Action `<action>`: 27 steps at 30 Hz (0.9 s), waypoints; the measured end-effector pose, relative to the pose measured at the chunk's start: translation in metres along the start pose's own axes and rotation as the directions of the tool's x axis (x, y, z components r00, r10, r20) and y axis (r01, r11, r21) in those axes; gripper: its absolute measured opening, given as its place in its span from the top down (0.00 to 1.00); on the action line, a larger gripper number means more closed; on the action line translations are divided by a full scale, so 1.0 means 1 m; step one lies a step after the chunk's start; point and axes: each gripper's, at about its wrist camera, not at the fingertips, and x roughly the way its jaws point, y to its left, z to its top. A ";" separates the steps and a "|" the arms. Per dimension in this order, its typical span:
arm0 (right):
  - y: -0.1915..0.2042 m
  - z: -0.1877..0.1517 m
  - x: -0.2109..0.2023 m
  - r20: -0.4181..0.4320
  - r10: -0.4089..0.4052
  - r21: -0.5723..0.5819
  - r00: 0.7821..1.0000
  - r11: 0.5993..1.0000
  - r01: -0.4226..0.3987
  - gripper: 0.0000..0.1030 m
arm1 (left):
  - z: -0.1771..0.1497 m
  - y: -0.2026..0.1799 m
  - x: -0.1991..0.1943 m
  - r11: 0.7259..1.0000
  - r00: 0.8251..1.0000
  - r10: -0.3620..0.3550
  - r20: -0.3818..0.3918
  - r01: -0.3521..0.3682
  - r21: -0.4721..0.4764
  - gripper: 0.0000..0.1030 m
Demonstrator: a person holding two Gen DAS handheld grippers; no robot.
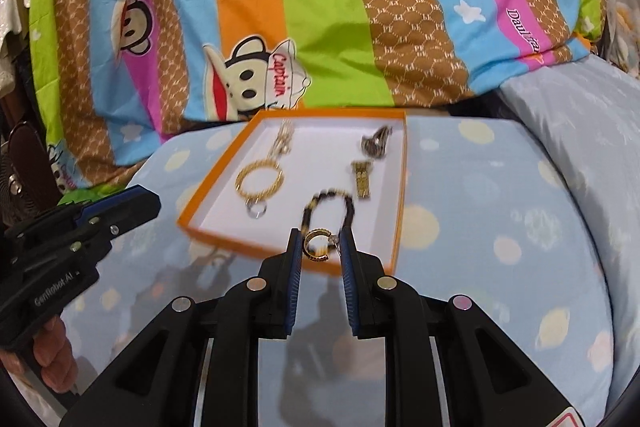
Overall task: Organize jewelry
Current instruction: 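Open both tools over the box to drop the earrings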
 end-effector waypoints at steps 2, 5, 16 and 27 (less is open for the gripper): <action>-0.001 0.017 0.012 0.004 -0.011 0.001 1.000 1.000 0.011 0.82 | 0.014 0.000 0.019 1.000 1.000 0.004 -0.012 -0.004 -0.005 0.84; 0.001 0.038 0.028 0.010 -0.019 -0.006 1.000 1.000 0.019 0.82 | 0.031 0.001 0.047 1.000 0.999 0.005 -0.035 -0.006 -0.010 0.84; -0.013 0.082 0.086 -0.026 -0.008 0.019 1.000 1.000 0.008 0.82 | 0.069 0.012 0.113 0.998 0.997 0.062 -0.044 -0.061 0.003 0.84; -0.013 0.083 0.123 -0.086 -0.012 0.020 0.996 1.000 0.014 0.82 | 0.073 0.015 0.144 0.999 0.995 0.049 -0.091 -0.050 -0.008 0.84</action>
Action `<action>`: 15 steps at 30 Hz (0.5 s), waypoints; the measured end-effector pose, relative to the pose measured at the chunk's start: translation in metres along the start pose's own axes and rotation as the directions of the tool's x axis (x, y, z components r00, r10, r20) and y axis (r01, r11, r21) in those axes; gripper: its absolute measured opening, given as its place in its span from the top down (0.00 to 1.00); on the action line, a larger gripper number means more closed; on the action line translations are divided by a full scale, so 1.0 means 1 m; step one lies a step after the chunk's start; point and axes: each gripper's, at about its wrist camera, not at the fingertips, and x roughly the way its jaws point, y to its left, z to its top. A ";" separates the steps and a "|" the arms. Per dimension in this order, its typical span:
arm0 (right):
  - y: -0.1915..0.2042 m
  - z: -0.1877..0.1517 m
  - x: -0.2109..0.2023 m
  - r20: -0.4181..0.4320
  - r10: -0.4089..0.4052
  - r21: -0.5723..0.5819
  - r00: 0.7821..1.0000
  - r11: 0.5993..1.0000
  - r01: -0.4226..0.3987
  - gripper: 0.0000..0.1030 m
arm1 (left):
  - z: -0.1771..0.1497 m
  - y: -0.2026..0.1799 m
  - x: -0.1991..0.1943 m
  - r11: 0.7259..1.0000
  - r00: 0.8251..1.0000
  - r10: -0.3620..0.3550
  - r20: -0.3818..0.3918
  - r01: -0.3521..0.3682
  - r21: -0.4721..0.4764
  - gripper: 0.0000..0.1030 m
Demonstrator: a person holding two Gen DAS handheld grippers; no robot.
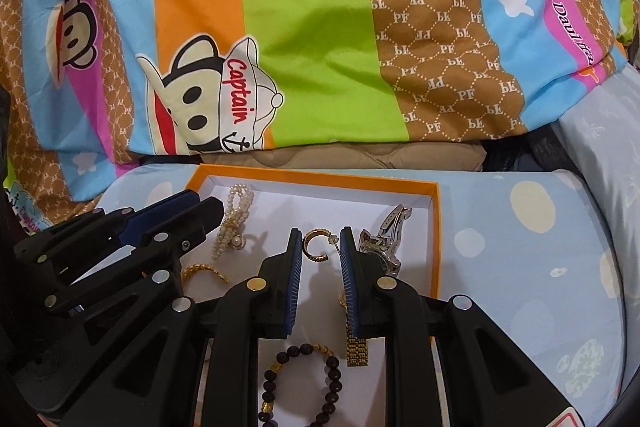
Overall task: Organize jewelry
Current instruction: 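Open both tools over the box to drop the earrings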
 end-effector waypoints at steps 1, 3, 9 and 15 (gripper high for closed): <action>-0.001 0.000 0.003 -0.004 -0.001 0.003 1.000 1.000 0.001 0.82 | 0.000 0.001 0.002 1.000 1.000 -0.001 -0.004 0.001 -0.003 0.84; -0.003 -0.001 0.007 -0.014 0.002 0.010 1.000 1.000 -0.002 0.82 | 0.000 0.002 0.007 1.000 1.000 -0.010 -0.011 0.010 -0.014 0.84; -0.002 -0.003 0.010 -0.016 -0.006 -0.015 1.000 1.000 0.006 0.81 | -0.004 0.005 0.017 1.000 0.999 -0.017 -0.027 0.016 -0.027 0.84; -0.001 -0.007 -0.005 0.028 -0.038 -0.014 0.999 0.999 0.038 0.80 | -0.009 0.013 0.011 0.999 1.000 0.000 -0.020 -0.001 -0.053 0.75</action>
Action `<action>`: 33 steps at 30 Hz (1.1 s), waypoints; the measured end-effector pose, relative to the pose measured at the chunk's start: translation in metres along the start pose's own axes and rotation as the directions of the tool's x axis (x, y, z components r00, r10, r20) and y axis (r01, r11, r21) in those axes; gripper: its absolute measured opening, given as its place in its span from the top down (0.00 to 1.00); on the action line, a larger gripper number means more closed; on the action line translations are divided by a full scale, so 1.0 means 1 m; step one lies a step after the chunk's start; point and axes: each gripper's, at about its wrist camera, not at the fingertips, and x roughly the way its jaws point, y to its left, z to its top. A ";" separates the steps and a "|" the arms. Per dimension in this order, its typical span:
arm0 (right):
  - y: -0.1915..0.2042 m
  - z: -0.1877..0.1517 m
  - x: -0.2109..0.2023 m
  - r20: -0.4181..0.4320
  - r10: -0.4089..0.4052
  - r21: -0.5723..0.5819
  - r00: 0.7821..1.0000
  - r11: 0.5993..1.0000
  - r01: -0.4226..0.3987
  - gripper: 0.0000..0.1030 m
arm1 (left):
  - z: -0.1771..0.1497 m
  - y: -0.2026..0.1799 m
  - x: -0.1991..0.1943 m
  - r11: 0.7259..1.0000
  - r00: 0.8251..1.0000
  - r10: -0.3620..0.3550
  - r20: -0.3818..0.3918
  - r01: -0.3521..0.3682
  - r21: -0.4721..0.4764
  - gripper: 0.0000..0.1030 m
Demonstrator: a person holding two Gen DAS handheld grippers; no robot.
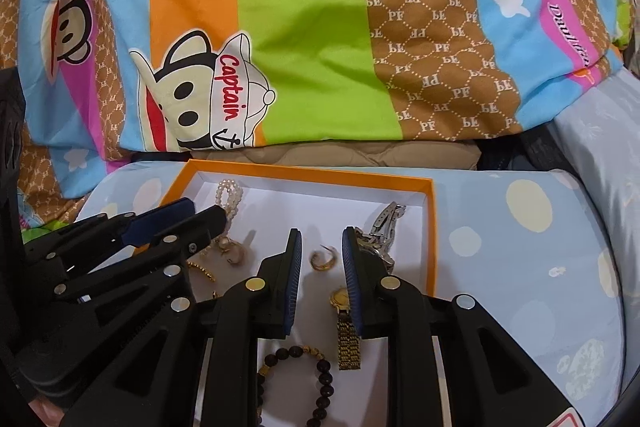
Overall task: Organize jewelry
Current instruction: 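Open both tools over the box to drop the earrings, then grasp a gold earring from the sheet with the right tool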
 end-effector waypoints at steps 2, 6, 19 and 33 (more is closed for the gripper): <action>0.000 -0.003 -0.008 0.011 -0.006 -0.005 1.000 1.000 0.006 0.80 | -0.003 0.000 -0.009 1.000 0.999 0.024 0.023 -0.025 0.015 0.75; 0.003 -0.013 -0.033 0.038 -0.011 -0.011 0.999 1.000 0.012 0.80 | -0.012 -0.002 -0.031 0.998 0.997 0.053 0.052 -0.054 0.030 0.75; 0.029 -0.101 -0.107 0.059 -0.017 -0.040 0.998 0.999 0.019 0.73 | -0.092 0.007 -0.115 0.999 0.996 0.043 0.080 -0.042 -0.018 0.69; 0.037 -0.184 -0.134 0.000 0.034 -0.013 0.999 0.999 -0.034 0.73 | -0.172 0.012 -0.145 0.996 0.997 0.073 0.026 -0.072 -0.048 0.68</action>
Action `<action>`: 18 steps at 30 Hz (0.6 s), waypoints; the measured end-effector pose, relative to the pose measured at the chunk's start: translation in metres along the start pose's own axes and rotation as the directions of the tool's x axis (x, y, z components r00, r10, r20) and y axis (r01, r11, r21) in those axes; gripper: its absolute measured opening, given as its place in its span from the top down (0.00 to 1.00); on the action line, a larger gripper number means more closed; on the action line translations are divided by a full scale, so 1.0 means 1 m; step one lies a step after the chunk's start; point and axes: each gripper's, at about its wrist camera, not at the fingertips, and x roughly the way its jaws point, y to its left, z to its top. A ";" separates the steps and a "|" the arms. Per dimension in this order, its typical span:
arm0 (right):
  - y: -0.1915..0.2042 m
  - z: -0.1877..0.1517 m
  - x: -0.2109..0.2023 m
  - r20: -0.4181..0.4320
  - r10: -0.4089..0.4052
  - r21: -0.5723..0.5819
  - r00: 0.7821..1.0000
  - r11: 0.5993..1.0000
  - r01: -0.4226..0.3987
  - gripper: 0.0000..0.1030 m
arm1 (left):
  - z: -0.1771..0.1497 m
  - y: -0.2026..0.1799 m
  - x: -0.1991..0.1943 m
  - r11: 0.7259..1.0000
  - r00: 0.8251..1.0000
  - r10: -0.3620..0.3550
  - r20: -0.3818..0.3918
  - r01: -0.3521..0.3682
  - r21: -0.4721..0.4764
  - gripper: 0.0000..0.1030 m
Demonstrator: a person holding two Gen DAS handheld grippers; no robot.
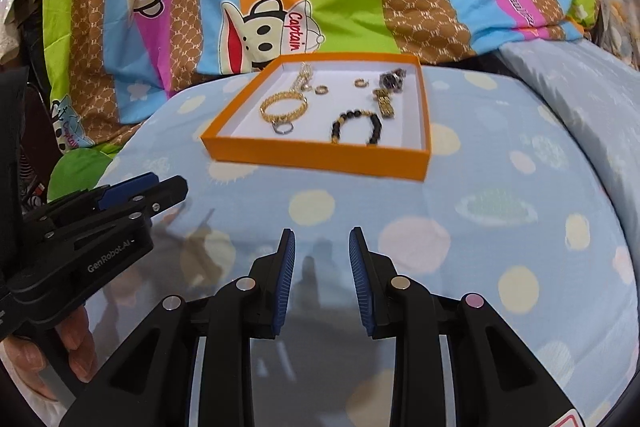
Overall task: Organize jewelry
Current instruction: 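Grasp a gold earring from the sheet with the right tool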
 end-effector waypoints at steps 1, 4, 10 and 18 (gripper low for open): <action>-0.002 -0.006 -0.001 -0.009 0.009 0.005 1.000 1.000 -0.009 0.73 | -0.005 0.002 0.000 1.000 1.000 -0.002 -0.006 0.001 -0.007 0.68; -0.002 -0.016 -0.001 -0.027 0.031 0.005 0.999 0.999 -0.031 0.73 | -0.020 0.009 0.001 1.000 1.000 0.002 -0.031 -0.003 -0.028 0.68; 0.024 -0.024 0.002 -0.035 0.066 -0.074 0.997 0.995 -0.069 0.73 | -0.036 0.016 -0.003 0.999 0.999 0.023 -0.041 -0.025 -0.043 0.68; 0.050 -0.025 0.015 -0.071 0.084 -0.132 0.994 0.987 -0.093 0.72 | -0.039 0.023 -0.001 0.997 0.998 0.017 -0.058 -0.021 -0.070 0.66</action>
